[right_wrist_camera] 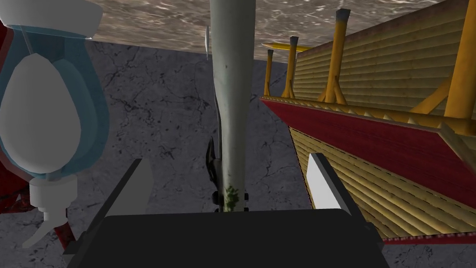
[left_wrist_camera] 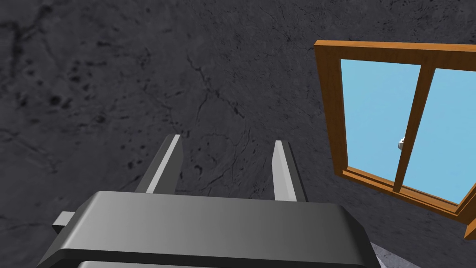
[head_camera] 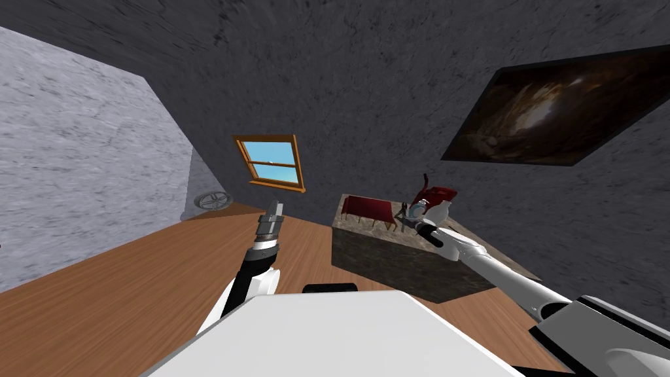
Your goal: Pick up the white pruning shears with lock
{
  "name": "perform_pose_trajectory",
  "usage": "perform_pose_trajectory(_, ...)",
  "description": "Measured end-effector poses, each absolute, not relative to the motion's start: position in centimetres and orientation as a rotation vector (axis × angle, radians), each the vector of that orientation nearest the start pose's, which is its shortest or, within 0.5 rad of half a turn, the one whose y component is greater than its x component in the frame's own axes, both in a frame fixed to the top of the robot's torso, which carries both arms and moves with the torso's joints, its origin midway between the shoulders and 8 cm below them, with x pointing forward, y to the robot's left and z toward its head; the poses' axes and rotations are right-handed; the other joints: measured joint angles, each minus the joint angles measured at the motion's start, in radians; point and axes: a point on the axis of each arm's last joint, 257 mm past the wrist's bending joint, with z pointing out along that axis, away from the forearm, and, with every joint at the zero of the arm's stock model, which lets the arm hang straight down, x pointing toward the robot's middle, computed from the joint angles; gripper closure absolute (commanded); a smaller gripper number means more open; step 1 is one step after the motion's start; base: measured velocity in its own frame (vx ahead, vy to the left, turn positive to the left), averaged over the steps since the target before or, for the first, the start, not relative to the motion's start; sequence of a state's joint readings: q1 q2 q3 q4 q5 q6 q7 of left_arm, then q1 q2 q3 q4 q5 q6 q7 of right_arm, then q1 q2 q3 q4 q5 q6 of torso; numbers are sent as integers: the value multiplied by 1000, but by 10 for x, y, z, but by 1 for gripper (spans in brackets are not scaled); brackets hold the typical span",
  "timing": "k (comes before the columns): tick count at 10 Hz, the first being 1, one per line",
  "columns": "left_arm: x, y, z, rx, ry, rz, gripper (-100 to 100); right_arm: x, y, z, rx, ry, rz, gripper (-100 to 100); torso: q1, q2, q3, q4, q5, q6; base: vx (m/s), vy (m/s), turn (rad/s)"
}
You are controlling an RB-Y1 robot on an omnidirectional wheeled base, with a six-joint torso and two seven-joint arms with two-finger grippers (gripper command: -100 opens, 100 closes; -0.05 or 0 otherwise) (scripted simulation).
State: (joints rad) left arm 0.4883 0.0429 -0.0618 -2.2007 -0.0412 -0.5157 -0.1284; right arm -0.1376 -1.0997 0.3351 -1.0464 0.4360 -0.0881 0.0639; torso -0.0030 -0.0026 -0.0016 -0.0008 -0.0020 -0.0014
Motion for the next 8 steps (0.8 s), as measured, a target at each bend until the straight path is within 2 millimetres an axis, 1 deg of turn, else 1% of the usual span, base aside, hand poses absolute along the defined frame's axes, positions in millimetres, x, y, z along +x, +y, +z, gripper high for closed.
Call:
perform_pose_trajectory(2, 361, 250, -6, -594, 744, -1214, 0, 514, -604, -253, 52, 1976, -223, -100, 0, 1, 1, 0, 0, 0, -33, 9, -27)
perform_pose_trajectory(4, 361, 250, -6, -594, 744, -1214, 0, 527, -605, -238, 52, 1953, -232, -100, -1, -1, -1, 0, 0, 0, -17, 3, -29)
perform_pose_trajectory(6, 361, 250, -6, -594, 744, -1214, 0, 537, -600, -238, 24, 1965, -226, -100, 0, 1, 0, 0, 0, 0, -32, 13, -27)
perform_pose_trajectory(8, 361, 250, -6, -594, 744, -1214, 0, 550, -607, -223, 28, 1945, -243, -100, -1, -1, -1, 0, 0, 0, -4, 1, 3)
